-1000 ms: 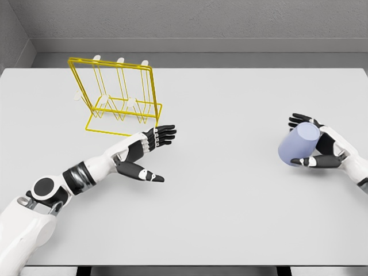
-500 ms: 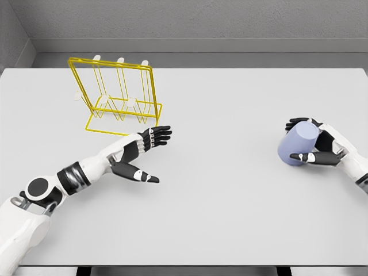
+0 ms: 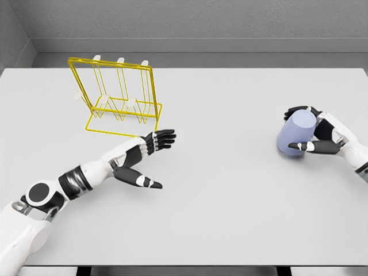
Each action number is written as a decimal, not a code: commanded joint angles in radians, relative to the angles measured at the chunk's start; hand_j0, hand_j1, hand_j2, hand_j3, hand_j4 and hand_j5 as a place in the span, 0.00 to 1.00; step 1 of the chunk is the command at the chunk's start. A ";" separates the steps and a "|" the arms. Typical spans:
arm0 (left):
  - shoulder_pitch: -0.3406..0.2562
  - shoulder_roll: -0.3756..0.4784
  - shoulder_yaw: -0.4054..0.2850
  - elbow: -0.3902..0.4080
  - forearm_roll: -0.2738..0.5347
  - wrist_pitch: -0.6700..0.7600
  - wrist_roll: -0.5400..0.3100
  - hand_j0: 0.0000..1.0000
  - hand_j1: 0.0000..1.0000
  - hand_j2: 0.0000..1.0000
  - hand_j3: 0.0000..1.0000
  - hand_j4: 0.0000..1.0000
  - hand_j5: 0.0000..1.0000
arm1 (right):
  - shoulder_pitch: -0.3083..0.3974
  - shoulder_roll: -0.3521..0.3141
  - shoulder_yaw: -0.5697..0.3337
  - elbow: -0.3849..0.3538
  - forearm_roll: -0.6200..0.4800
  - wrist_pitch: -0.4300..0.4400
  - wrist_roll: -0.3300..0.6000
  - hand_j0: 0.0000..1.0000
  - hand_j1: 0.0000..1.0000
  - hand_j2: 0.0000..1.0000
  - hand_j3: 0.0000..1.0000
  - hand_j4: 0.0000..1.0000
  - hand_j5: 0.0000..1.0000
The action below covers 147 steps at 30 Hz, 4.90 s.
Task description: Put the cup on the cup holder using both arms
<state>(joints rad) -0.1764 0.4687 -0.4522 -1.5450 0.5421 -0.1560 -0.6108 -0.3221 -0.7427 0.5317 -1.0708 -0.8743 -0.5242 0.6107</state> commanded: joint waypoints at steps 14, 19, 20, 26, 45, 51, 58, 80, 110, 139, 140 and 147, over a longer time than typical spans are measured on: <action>0.005 0.005 0.000 -0.020 -0.001 -0.023 0.000 1.00 1.00 1.00 1.00 1.00 1.00 | -0.058 0.040 0.079 -0.087 0.005 0.001 0.000 0.68 0.68 0.68 0.68 0.68 0.68; 0.005 0.018 0.000 -0.024 -0.001 -0.023 0.000 1.00 1.00 1.00 1.00 1.00 1.00 | -0.077 0.066 0.096 -0.113 0.006 0.001 0.000 0.68 0.68 0.68 0.68 0.68 0.68; 0.005 0.021 0.000 -0.024 -0.001 -0.023 0.000 1.00 1.00 1.00 1.00 1.00 1.00 | -0.083 0.069 0.108 -0.113 0.006 0.001 0.000 0.68 0.68 0.68 0.68 0.68 0.68; 0.012 0.031 0.000 -0.024 -0.001 -0.023 0.000 1.00 1.00 1.00 1.00 1.00 1.00 | -0.101 0.108 0.140 -0.113 0.008 0.001 0.000 0.70 0.70 0.70 0.70 0.70 0.70; 0.029 0.047 0.003 -0.024 0.006 -0.054 0.000 1.00 1.00 1.00 1.00 1.00 1.00 | -0.144 0.197 0.237 -0.120 0.026 -0.004 0.000 0.71 0.71 0.71 0.71 0.71 0.71; 0.029 0.047 0.003 -0.024 0.012 -0.053 0.000 1.00 1.00 1.00 1.00 1.00 1.00 | -0.150 0.221 0.284 -0.110 0.040 -0.004 0.000 0.71 0.71 0.71 0.71 0.71 0.71; 0.028 0.047 0.001 -0.023 0.009 -0.076 0.000 1.00 1.00 1.00 1.00 1.00 1.00 | -0.149 0.224 0.291 -0.106 0.043 0.000 0.000 0.74 0.74 0.74 0.74 0.74 0.74; 0.021 0.027 0.010 -0.012 0.013 -0.073 0.000 1.00 1.00 1.00 1.00 1.00 1.00 | -0.152 0.246 0.301 -0.075 0.092 0.006 0.000 0.96 0.96 0.96 0.96 0.96 0.96; -0.057 -0.229 0.027 0.169 -0.149 -0.079 0.000 1.00 1.00 1.00 1.00 1.00 1.00 | -0.267 -0.035 0.272 -0.047 0.159 -0.008 0.000 1.00 1.00 1.00 1.00 1.00 1.00; -0.084 -0.297 0.026 0.229 -0.156 -0.077 0.000 1.00 1.00 1.00 1.00 1.00 1.00 | -0.457 -0.152 0.255 -0.009 0.632 -0.087 -0.058 1.00 1.00 1.00 1.00 1.00 1.00; -0.083 -0.298 0.027 0.229 -0.156 -0.077 0.000 1.00 1.00 1.00 1.00 1.00 1.00 | -0.456 -0.152 0.255 -0.014 0.633 -0.087 -0.058 1.00 1.00 1.00 1.00 1.00 1.00; -0.084 -0.303 0.027 0.247 -0.157 -0.076 0.000 1.00 1.00 1.00 1.00 1.00 1.00 | -0.453 -0.145 0.254 -0.024 0.635 -0.087 -0.058 1.00 1.00 1.00 1.00 1.00 1.00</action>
<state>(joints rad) -0.2608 0.1667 -0.4251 -1.3024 0.3794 -0.2321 -0.6108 -0.7747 -0.8892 0.7879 -1.0925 -0.2322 -0.6133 0.5526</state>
